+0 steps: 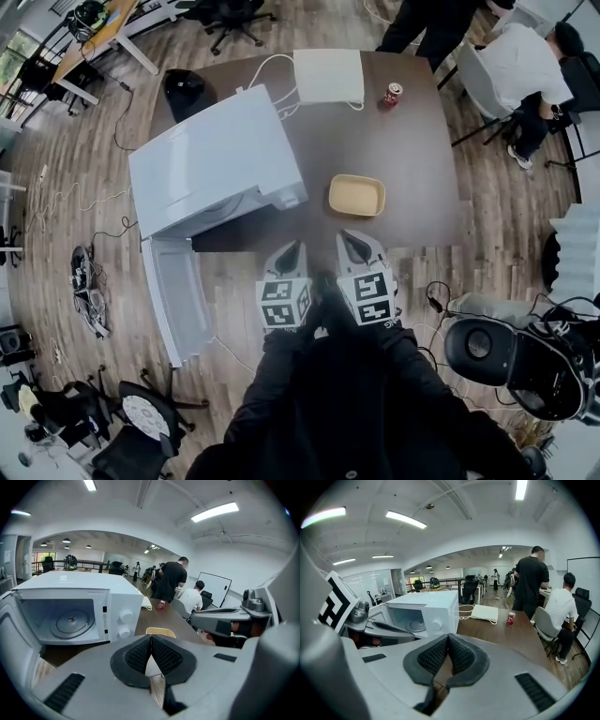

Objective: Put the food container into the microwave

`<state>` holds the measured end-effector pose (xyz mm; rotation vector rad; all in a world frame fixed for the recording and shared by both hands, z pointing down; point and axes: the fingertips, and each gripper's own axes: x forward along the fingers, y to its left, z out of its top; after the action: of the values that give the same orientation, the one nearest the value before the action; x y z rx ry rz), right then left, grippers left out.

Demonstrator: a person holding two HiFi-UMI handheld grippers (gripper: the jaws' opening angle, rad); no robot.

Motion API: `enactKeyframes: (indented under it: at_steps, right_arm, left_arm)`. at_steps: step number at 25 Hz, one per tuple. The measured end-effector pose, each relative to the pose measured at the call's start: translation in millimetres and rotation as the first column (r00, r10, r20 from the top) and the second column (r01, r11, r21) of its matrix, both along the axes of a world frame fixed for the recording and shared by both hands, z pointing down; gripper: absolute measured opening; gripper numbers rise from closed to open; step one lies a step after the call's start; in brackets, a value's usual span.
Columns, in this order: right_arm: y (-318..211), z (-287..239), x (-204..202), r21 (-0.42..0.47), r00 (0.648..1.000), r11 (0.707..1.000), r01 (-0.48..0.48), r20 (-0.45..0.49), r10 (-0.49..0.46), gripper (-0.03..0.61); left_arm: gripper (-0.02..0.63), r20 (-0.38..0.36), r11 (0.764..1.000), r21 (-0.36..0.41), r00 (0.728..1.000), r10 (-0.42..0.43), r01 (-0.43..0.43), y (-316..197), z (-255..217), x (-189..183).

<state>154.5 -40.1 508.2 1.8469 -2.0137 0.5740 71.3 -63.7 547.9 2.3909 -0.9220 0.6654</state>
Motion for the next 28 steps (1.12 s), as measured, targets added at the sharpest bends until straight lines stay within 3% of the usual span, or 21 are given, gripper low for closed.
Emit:
enactKeyframes:
  at_steps: [9, 28]
  right_arm:
    - [-15, 25, 15, -0.048, 1.000, 0.999, -0.018, -0.024, 0.017, 0.023]
    - [-15, 136, 49, -0.262, 0.994, 0.965, 0.018, -0.095, -0.044, 0.025]
  left_arm:
    - [0.034, 0.017, 0.999, -0.042, 0.999, 0.034, -0.033, -16, 27, 8]
    - [0.034, 0.089, 0.980, -0.168, 0.988, 0.127, -0.110, -16, 115, 23]
